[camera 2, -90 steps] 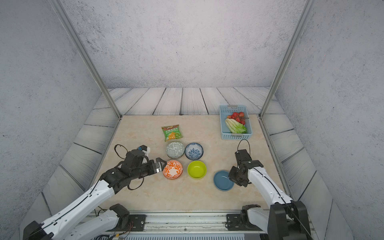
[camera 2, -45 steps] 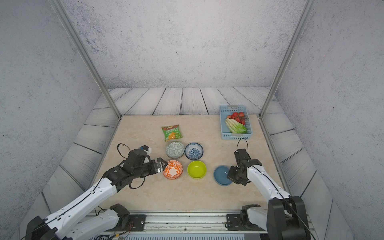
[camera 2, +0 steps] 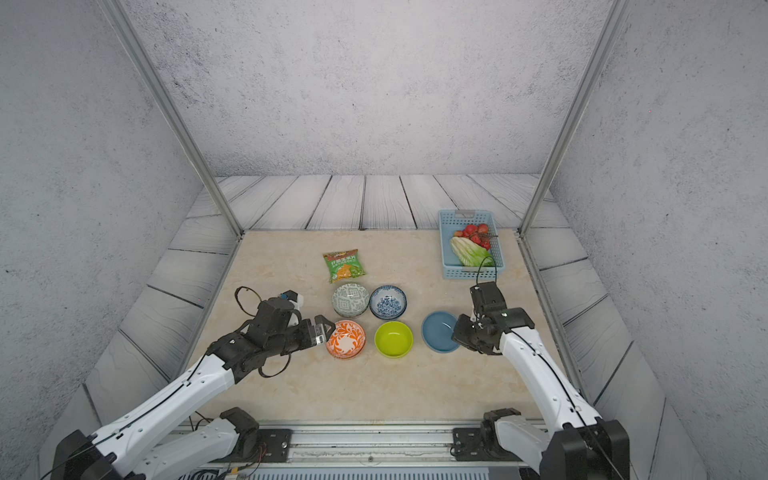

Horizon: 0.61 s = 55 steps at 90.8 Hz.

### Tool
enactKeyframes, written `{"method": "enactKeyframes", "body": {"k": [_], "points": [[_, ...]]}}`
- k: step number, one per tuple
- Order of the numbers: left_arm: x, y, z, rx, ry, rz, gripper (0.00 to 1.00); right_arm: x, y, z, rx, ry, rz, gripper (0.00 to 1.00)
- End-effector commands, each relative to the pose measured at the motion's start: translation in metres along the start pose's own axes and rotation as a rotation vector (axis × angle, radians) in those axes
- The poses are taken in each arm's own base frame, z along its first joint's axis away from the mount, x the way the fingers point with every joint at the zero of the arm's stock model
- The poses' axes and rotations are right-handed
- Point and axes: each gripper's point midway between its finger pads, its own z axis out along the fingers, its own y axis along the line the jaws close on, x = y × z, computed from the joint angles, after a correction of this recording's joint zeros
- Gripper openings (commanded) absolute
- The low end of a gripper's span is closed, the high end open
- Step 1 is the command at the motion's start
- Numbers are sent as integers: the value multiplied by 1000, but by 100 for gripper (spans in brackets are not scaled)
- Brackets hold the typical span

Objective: Stack the bowls
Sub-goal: Pick up the bowl from the center of the board, then place the bowl on the bowl.

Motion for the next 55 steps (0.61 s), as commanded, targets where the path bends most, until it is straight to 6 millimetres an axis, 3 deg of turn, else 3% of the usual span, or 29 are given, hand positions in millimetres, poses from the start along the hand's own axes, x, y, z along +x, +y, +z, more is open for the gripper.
{"method": "enactKeyframes", "body": {"k": [1,16,31,55], "points": [[-7,-3,0,10,-18,-3,100,5,19,-13,-13,38,-61,0],[-6,-3,-1,7,-18,-2,100,5,52,-19,-3,33,-162,0],[-6,-2,-3,11,-26,0,100,12,82,-6,11,61,-233,0],[-6,-3,-4,18,-27,4,100,22,104,19,41,100,-286,0]]}}
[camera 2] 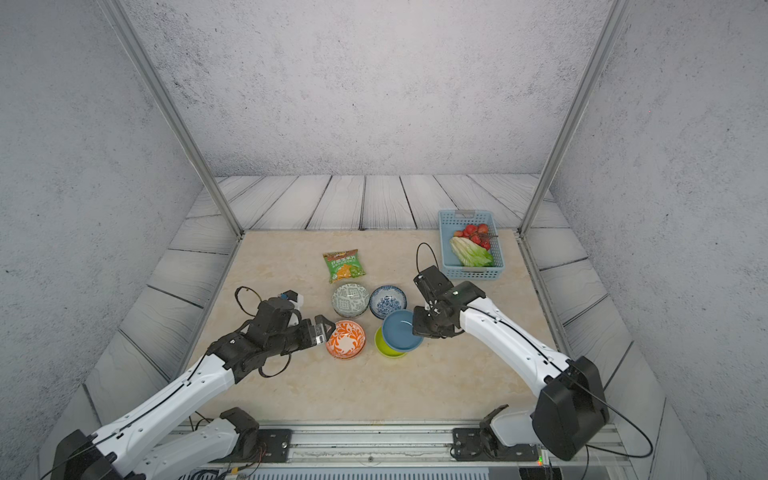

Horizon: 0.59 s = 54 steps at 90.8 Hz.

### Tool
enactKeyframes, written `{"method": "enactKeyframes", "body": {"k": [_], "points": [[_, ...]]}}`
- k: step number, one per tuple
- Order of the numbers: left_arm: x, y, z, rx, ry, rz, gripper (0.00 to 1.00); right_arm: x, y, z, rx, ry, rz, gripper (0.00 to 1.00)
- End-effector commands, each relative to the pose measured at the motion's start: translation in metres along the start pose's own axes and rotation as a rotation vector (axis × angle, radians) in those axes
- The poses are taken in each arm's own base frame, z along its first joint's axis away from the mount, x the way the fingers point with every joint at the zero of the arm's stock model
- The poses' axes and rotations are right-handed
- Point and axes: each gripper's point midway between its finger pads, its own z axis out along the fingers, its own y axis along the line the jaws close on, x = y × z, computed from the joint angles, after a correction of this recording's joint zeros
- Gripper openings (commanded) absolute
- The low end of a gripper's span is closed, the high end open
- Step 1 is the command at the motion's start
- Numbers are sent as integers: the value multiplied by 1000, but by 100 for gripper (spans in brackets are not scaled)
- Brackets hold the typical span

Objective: Stack the bowls
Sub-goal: Place the bowl on the bowl.

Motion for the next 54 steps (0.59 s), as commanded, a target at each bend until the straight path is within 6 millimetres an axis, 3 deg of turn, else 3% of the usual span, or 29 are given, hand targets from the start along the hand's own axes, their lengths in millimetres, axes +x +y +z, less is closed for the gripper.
{"method": "enactKeyframes", "body": {"k": [1,54], "points": [[-6,-3,-5,19,-27,2,100,-7,7,3,16,-25,6,0],[-6,-5,-1,37,-10,2,100,-12,15,37,58,-5,-8,0]]}}
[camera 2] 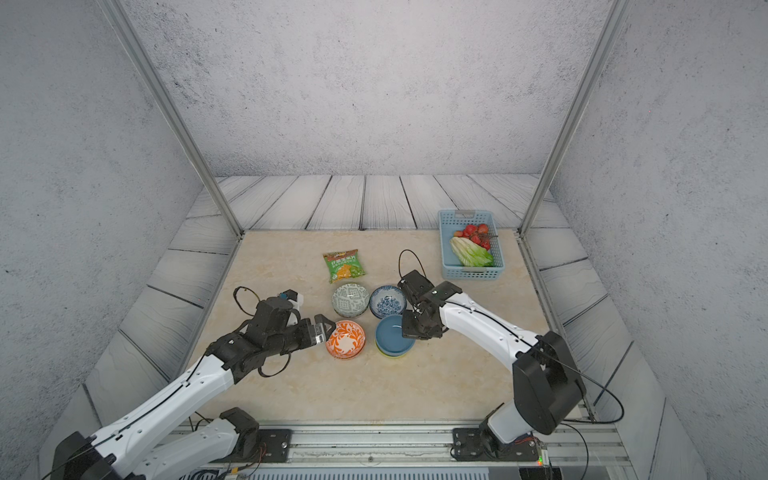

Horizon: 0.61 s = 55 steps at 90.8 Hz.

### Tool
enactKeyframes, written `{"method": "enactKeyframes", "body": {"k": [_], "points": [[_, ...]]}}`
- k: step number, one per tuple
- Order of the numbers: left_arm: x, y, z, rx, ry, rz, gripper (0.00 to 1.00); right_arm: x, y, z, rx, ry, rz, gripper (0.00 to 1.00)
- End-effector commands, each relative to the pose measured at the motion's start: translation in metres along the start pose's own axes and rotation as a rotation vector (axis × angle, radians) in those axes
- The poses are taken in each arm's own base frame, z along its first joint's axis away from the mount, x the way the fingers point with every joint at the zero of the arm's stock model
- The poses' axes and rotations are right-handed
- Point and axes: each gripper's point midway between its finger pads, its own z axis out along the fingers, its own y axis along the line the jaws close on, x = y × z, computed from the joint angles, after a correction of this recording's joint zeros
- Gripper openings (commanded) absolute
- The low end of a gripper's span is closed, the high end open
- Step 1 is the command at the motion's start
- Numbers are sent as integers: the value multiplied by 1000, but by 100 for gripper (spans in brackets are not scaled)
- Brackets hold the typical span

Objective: Stack the bowls
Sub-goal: Place the bowl on the bowl.

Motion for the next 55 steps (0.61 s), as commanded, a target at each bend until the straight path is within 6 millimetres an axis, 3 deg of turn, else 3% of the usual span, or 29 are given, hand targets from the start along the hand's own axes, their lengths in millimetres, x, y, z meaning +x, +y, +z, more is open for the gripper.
{"method": "enactKeyframes", "body": {"k": [1,55], "points": [[-4,-2,1,13,-7,5,100,-9,6,0,2,-29,6,0],[-5,-2,1,30,-5,1,100,-6,2,12,75,-27,7,0]]}}
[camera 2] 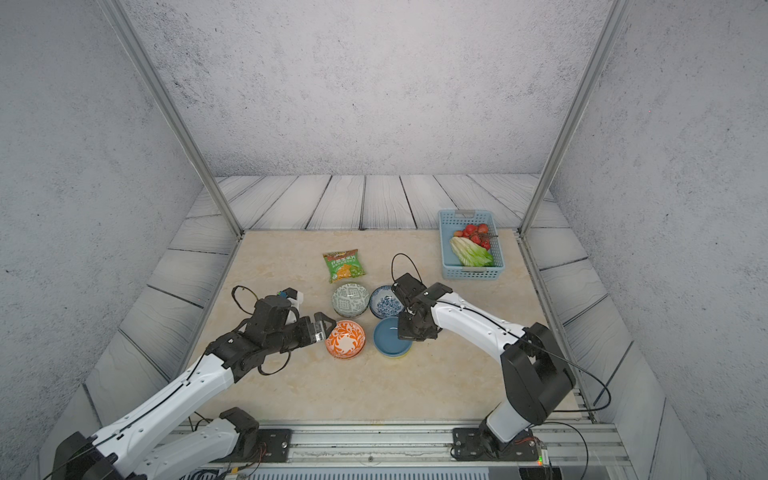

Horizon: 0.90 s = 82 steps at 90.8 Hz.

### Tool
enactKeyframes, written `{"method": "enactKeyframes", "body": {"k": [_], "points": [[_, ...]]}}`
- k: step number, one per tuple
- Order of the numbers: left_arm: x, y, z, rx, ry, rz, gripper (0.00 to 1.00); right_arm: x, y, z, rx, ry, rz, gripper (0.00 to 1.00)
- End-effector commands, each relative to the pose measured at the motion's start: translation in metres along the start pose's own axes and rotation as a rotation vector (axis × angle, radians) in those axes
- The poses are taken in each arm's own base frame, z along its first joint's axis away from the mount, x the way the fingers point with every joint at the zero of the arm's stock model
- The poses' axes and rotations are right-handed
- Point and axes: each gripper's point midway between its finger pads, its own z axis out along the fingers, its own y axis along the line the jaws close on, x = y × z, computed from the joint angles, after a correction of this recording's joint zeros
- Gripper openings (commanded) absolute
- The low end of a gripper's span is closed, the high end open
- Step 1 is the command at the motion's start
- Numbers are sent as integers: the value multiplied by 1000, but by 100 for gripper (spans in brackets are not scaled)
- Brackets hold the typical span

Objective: Stack the bowls
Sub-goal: Place the bowl on the bowl.

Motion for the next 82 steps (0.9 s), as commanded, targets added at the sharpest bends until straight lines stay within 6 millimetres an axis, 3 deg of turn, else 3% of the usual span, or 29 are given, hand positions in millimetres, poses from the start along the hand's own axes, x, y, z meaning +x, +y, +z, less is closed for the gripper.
{"method": "enactKeyframes", "body": {"k": [1,31,40,57,82], "points": [[0,1,1,4,0,8,100,-6,-1,-4,31,-27,11,0],[0,2,0,8,-2,2,100,-4,1,1,18,-24,33,23],[0,3,0,6,-2,1,100,-4,2,2,7,-28,40,25],[0,3,0,5,-3,-2,100,-3,4,4,-16,-34,44,22],[1,4,1,-1,2,-5,100,1,10,14,-52,-7,47,7]]}}
